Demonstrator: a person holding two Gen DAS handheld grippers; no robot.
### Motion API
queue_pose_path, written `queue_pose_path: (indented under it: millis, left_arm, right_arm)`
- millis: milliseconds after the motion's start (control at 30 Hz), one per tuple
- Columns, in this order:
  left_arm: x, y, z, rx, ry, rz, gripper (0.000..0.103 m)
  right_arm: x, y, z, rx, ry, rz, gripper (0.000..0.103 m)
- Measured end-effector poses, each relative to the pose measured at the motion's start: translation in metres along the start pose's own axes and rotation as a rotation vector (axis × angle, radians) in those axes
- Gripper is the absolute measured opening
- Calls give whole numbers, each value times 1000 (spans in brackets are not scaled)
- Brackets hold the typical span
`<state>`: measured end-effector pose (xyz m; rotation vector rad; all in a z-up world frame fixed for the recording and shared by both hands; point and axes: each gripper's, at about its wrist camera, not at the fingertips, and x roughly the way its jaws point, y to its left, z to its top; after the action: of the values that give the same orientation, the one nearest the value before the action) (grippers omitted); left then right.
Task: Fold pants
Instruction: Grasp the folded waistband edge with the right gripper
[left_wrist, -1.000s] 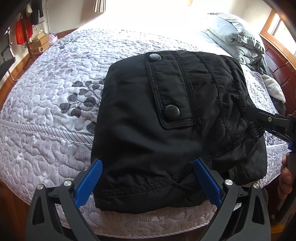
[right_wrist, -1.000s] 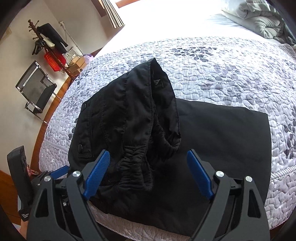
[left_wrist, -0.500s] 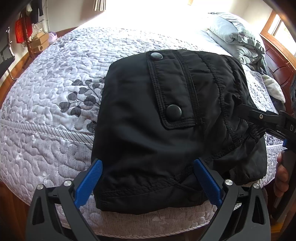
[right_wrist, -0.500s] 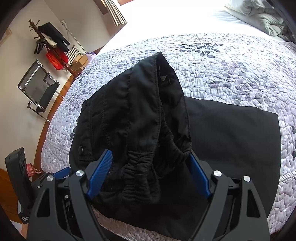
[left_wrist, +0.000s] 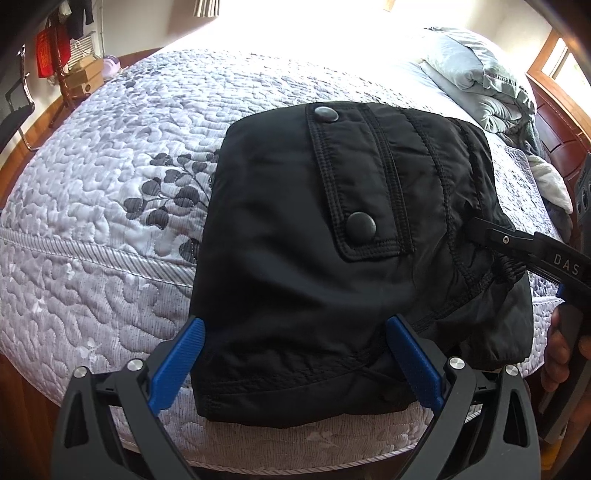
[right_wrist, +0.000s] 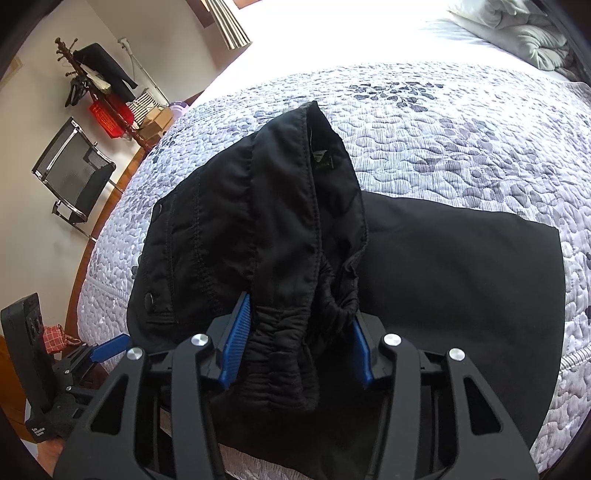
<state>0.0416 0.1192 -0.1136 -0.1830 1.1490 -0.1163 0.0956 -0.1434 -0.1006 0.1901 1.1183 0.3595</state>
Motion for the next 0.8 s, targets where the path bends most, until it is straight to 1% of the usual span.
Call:
queue_pose_path:
  millis: [167, 800]
  left_arm:
    - [0, -1, 0, 3, 1, 2, 99]
    - [-1, 0, 0, -2, 1, 3, 99]
  right_arm:
    - [1, 1, 0, -8, -1, -6, 44]
    - [4, -1, -1, -5, -2, -16, 44]
